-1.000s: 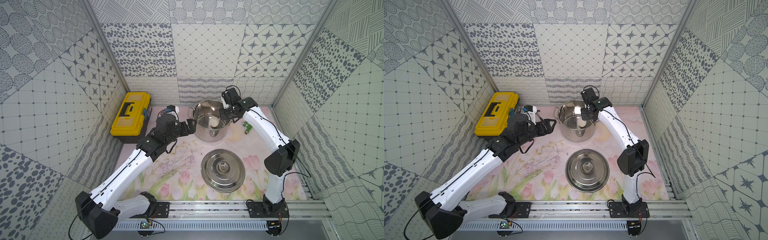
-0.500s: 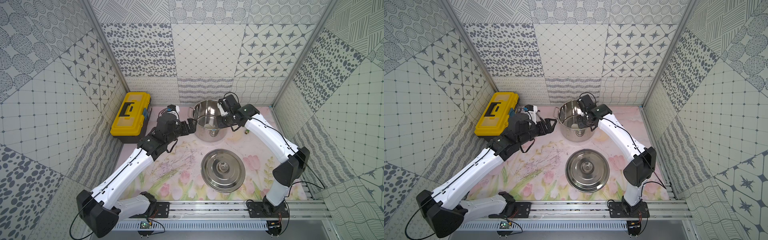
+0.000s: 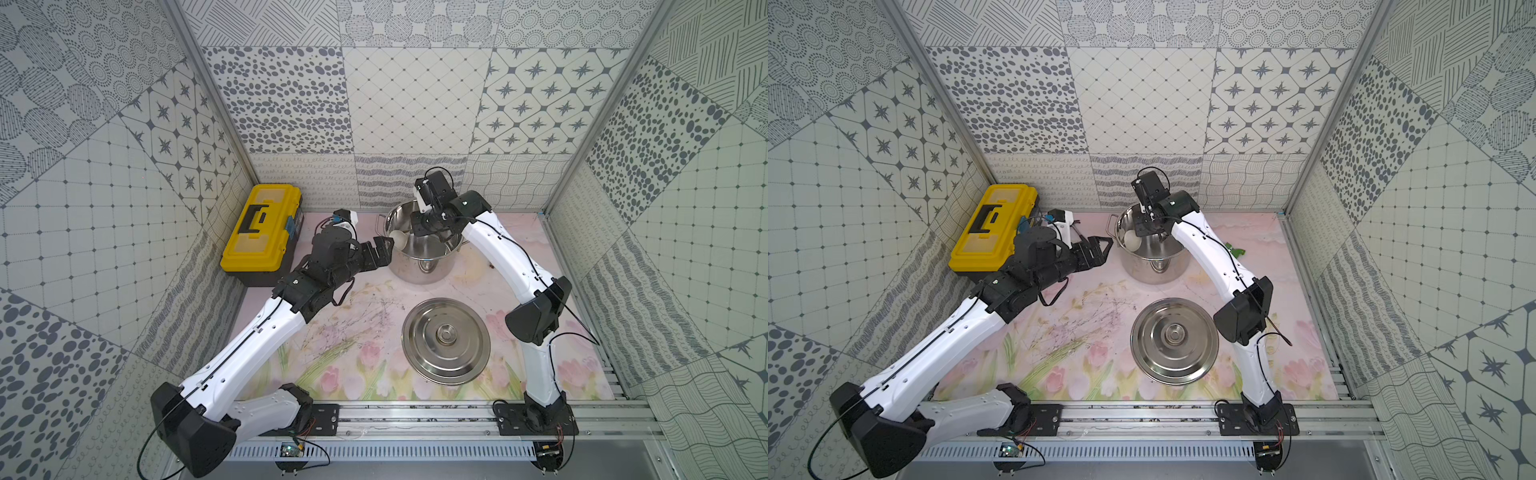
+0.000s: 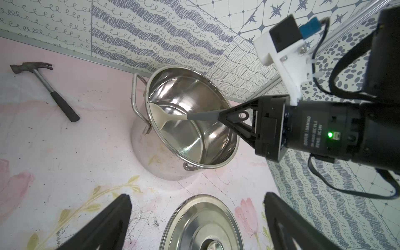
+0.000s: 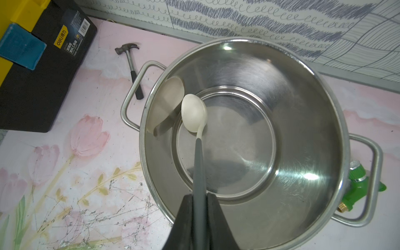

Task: Stir the soup with a spoon
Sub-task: Stir the soup in the pan with a stick.

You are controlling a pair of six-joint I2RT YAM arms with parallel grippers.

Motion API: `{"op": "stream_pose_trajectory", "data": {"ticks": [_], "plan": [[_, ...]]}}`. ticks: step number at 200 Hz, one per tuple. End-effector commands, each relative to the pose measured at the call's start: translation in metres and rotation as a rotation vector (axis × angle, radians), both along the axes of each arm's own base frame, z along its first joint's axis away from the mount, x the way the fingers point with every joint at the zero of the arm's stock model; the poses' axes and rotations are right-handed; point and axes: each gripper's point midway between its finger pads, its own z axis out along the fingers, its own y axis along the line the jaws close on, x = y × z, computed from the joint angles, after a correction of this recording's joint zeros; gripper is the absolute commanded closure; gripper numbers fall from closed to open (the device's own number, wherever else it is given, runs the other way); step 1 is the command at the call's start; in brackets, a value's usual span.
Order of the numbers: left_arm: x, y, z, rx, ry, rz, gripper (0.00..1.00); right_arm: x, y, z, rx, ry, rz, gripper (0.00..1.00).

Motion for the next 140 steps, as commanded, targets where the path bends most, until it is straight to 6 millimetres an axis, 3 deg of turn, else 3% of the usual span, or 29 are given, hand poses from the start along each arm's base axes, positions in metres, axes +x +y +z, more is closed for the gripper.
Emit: {"op": "stream_pose_trajectory", "data": {"ticks": [1, 62, 101, 140], "plan": [[0.002, 0.0, 0.014, -0.028, -0.05, 0.011, 0.0, 0.017, -0.014, 0.011, -0.054, -0.057, -0.025, 1.0], [0.001, 0.0, 0.012, -0.031, -0.045, 0.007, 0.0, 0.036, -0.071, 0.0, -0.111, -0.027, -0.134, 1.0], [0.003, -0.002, 0.013, -0.024, -0.053, -0.003, 0.0, 0.022, -0.092, -0.006, -0.157, -0.003, -0.132, 1.0], [0.004, -0.004, 0.013, -0.019, -0.056, -0.01, 0.0, -0.008, -0.099, -0.014, -0.135, 0.032, -0.117, 1.0]]}}
